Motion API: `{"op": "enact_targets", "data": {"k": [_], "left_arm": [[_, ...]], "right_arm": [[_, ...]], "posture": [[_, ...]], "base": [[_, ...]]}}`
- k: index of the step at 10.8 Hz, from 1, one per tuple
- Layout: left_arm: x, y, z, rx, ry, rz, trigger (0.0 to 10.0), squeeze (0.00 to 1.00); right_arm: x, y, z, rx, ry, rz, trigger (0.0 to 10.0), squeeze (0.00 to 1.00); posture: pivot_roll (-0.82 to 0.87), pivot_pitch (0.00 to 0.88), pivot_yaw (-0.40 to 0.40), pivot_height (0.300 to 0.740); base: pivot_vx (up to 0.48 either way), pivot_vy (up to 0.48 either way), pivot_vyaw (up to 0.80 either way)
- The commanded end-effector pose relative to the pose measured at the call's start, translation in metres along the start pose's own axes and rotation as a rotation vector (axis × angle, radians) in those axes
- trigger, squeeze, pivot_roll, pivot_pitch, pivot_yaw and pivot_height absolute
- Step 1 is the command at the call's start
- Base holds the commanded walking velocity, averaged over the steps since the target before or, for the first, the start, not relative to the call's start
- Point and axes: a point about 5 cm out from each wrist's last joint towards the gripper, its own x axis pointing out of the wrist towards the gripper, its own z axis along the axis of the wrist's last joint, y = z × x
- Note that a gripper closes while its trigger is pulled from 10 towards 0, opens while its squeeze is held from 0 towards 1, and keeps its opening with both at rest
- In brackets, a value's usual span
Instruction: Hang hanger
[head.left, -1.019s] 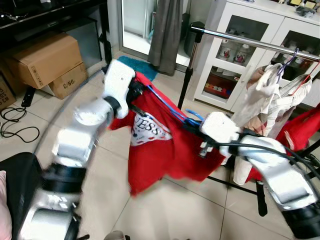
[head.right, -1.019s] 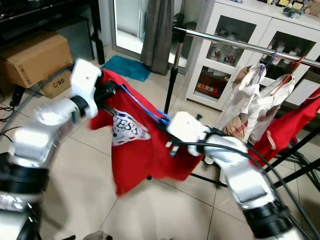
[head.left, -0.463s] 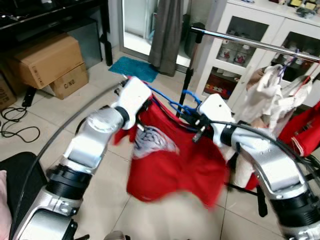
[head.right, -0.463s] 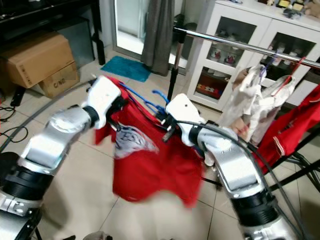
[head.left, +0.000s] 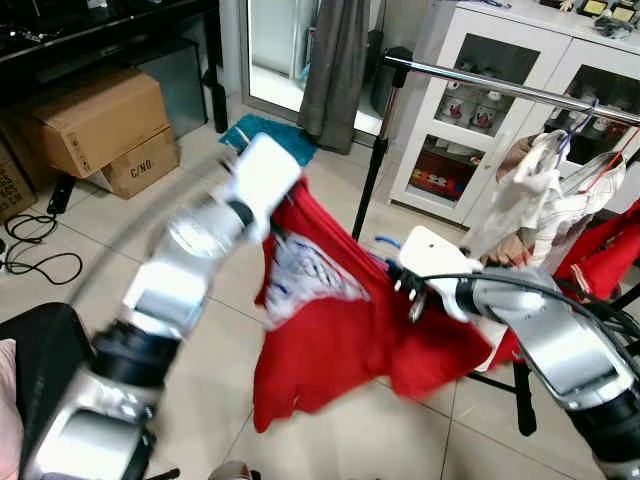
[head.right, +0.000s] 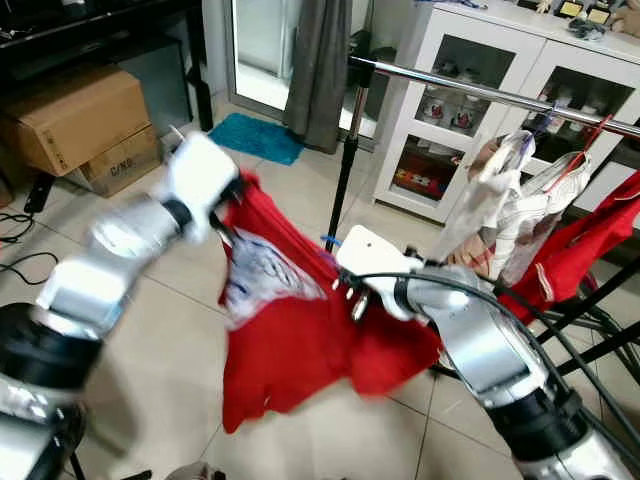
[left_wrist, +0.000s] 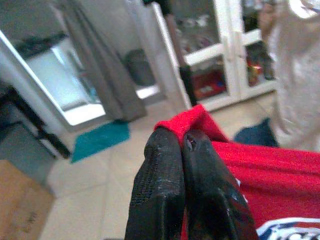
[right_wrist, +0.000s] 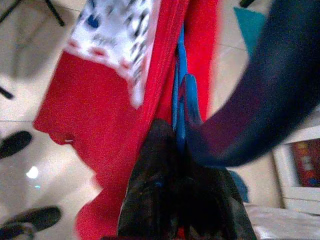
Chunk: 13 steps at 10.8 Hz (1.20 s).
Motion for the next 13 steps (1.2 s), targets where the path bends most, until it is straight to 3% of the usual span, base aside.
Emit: {"op": "enact_targets", "data": {"k": [1,3,4,6,7,8,9,10,12,13], "left_arm": [[-0.005,0.027,0.004,0.049,0.002,0.129,0.0,0.00],[-0.017,0.065,-0.009,0.066,0.069,0.306,0.0,0.00],[-0.021,0.075,-0.012,0.078,0.077,0.333,0.0,0.00],[-0.018,0.078,-0.022,-0.082,0.055,0.369,0.0,0.00],[-0.009,0.063,-0.028,-0.136,0.045,0.315,0.0,0.00],[0.002,0.030,-0.020,-0.154,-0.010,0.162,0.0,0.00],[0.008,0.017,-0.015,-0.169,-0.032,0.141,0.0,0.00],[0.018,-0.006,-0.006,-0.208,-0.065,0.071,0.0,0.00],[0.021,-0.062,0.014,-0.235,-0.165,-0.222,0.0,0.00],[0.014,-0.080,0.027,-0.295,-0.228,-0.328,0.0,0.00]], "right_arm": [[-0.010,-0.011,-0.002,0.056,-0.031,-0.019,0.0,0.00],[-0.029,-0.025,0.001,0.198,-0.200,-0.011,0.0,0.00],[-0.036,-0.029,-0.004,0.229,-0.221,-0.005,0.0,0.00],[-0.045,-0.022,0.009,0.280,-0.407,0.099,0.0,0.00],[-0.041,-0.023,0.022,0.352,-0.492,0.062,0.0,0.00],[-0.030,-0.022,0.033,0.418,-0.522,0.008,0.0,0.00],[-0.025,-0.009,0.040,0.372,-0.535,0.090,0.0,0.00],[-0.016,-0.009,0.054,0.431,-0.613,0.011,0.0,0.00],[-0.006,-0.048,0.073,0.679,-0.728,-0.423,0.0,0.00],[-0.008,-0.061,0.067,0.728,-0.733,-0.533,0.0,0.00]], "posture": [[0.06,0.000,-0.093,0.740],[0.06,0.000,-0.088,0.740],[0.06,0.000,-0.086,0.740],[0.06,0.000,-0.083,0.740],[0.05,0.000,-0.083,0.740],[0.05,0.000,-0.083,0.740],[0.05,0.000,-0.085,0.740],[0.05,0.000,-0.086,0.740],[0.05,0.000,-0.082,0.740],[0.05,0.000,-0.085,0.740]], "base": [[0.000,0.000,0.00],[0.000,0.000,0.00],[0.000,0.000,0.00],[0.000,0.000,0.00],[0.000,0.000,0.00],[0.000,0.000,0.00],[0.000,0.000,0.00],[0.000,0.000,0.00],[0.000,0.000,0.00],[0.000,0.000,0.00]]}}
